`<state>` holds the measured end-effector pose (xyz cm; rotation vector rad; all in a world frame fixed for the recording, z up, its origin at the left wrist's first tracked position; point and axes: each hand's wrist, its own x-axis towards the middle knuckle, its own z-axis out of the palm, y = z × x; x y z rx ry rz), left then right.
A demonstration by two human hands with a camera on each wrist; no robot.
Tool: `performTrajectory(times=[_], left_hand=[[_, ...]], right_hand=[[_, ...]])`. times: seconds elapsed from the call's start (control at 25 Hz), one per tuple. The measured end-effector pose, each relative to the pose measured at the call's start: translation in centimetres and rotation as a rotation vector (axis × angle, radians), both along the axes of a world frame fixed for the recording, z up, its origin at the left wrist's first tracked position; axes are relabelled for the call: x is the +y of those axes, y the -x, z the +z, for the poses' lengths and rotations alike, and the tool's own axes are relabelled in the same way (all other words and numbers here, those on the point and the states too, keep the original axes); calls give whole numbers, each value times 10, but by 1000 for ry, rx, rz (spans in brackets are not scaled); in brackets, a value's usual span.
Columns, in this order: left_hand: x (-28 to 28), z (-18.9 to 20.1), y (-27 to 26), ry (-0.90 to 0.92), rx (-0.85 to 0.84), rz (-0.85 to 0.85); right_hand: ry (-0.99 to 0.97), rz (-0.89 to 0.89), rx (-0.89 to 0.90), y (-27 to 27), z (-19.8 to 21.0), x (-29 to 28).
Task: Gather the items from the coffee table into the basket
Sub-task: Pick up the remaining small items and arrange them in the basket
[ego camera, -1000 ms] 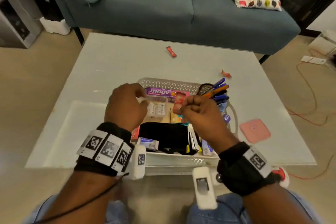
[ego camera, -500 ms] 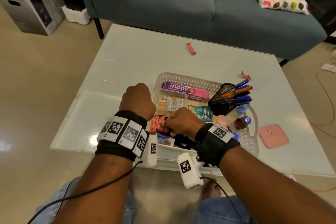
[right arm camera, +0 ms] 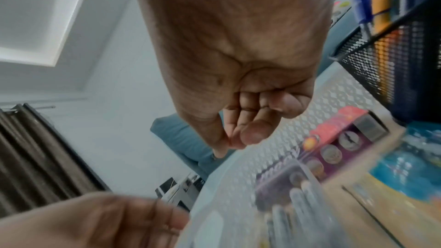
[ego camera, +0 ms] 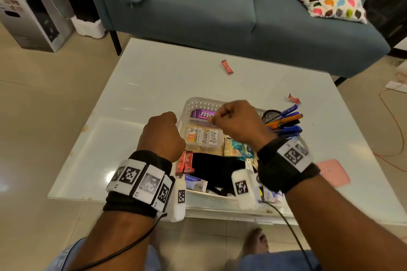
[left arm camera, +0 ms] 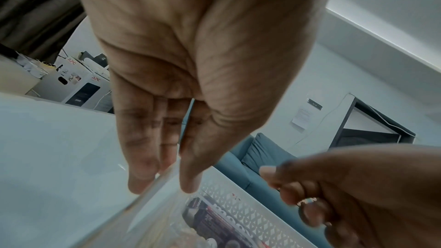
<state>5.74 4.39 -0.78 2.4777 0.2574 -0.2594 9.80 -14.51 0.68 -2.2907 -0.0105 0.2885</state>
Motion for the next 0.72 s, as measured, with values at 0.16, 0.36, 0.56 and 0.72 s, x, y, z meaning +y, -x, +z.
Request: performTrajectory(times=[0.16,0.36,0.56,0.72], left_hand=[[-3,2,0,41,-46,-3],[-3,7,3,59,-51,-11],[-7,8,2,6,-57,-27],[-7,11,2,-8,-46,-26]], right_hand=[[98,-81,-88,-113,5,-9],[653,85,-16,-217,-34,-33],[865,160,9,-274,-57,-37],[862,306,22,-292,-57,-25]])
